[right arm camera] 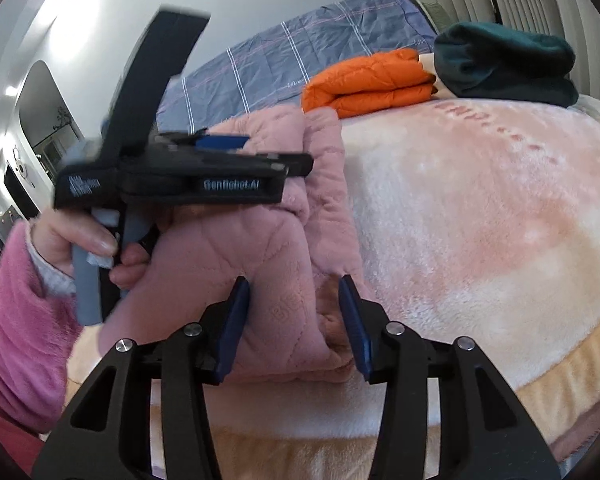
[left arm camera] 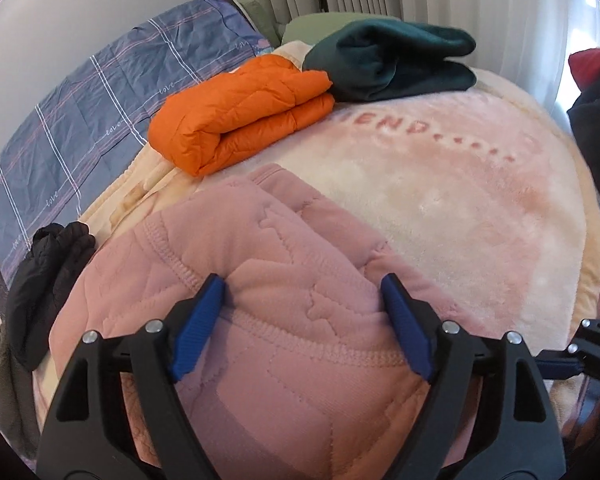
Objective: Fold large clothes
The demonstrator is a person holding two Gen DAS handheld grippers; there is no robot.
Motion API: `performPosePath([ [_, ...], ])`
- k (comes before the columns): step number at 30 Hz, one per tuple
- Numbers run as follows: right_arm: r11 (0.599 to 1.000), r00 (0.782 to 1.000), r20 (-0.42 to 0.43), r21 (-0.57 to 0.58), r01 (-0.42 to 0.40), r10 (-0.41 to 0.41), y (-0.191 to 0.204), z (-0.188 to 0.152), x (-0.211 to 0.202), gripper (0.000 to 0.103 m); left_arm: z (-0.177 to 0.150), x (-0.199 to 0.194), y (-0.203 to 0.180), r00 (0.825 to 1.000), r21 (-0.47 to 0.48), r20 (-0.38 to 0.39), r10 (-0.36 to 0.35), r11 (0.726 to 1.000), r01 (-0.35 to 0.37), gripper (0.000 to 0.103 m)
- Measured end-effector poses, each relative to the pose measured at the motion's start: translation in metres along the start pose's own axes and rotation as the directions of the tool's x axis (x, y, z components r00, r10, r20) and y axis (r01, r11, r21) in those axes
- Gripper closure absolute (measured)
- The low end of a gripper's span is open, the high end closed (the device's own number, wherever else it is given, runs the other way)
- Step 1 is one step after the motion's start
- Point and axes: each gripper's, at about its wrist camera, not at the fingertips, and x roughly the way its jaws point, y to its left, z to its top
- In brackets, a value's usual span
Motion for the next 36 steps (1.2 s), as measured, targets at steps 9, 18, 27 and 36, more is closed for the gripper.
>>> performPosePath([
  [9, 0.999, 0.999, -0.033, 0.048, -0.023, 0.024, -0.012, -0.007, 0.028, 0.055, -0.001, -0.004, 0.003, 0.999, -0.023, 0.015, -0.035, 0.999, 0.035, 0.021],
  [18, 0.999, 0.999, -0.041, 0.045, -0.012, 0.014, -0.01, -0.003, 0.028, 0.053, -0.005, -0.04, 0.025, 0.985, -0.119, 0.143, -0.093, 0.987, 0.11, 0.022],
  [27, 0.999, 0.998, -0.048, 0.031, -0.03, 0.031, -0.01, -0.003, 0.026, 0.049, -0.038, -0.092, 0.107, 0.978, -0.224, 0.203, 0.053, 0.975, -0.007, 0.059],
  [36, 1.0, 0.999, -0.046, -0.004, 0.0, -0.001, -0.004, 0.0, 0.03, 0.046, -0.091, -0.019, 0.156, 0.99, -0.451, 0.117, -0.081, 0.884, 0.126, 0.052],
])
